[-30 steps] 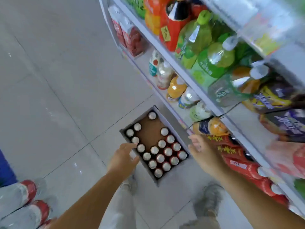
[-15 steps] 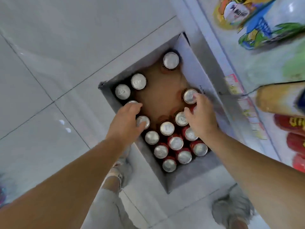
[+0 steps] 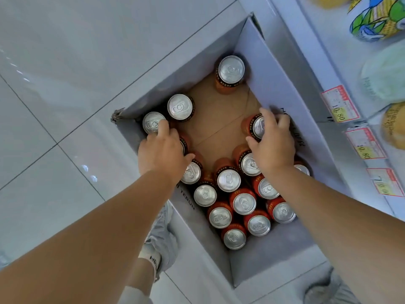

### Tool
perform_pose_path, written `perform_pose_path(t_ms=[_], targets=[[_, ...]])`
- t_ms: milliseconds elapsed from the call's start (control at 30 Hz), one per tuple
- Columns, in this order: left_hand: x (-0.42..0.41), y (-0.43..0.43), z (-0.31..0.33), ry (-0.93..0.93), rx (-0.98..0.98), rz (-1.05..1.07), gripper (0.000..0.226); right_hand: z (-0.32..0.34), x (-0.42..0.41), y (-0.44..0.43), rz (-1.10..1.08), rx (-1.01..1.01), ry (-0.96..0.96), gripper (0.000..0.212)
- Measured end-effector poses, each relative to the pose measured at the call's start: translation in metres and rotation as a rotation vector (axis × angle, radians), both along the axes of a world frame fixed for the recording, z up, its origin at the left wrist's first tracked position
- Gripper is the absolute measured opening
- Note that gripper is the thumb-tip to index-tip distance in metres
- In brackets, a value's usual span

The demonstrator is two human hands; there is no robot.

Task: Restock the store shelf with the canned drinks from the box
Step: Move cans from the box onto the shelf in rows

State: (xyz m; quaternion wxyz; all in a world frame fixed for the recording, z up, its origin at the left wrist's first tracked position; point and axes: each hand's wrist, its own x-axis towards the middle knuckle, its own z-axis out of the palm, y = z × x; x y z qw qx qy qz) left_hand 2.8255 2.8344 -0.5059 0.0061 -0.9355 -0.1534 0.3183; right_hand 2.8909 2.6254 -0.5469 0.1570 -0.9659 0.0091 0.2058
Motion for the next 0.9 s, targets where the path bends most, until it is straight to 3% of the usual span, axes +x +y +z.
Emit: perform_pose_path(t_ms=[233, 467, 633, 900], targets=[[0.007, -0.004, -0.003, -0.01, -0.127, 0.188, 0.059, -0.001, 0.001, -0.011, 0.01, 0.174, 0.001, 0.063], [0.001, -0.007, 0.053, -0.196, -0.462, 0.542, 0.06, 0.083, -0.006, -0.019, -0.031, 0.346, -0.061, 0.063], [0.001, -0.015, 0.146, -0.235, -0.519, 0.531, 0.064, 0.194, -0.015, -0.027, -0.188, 0.406, -0.049, 0.06], [0.018, -0.051, 0.39, -0.399, -0.615, 0.396, 0.062, 0.453, -0.011, -0.056, -0.276, 0.509, -0.234, 0.057]])
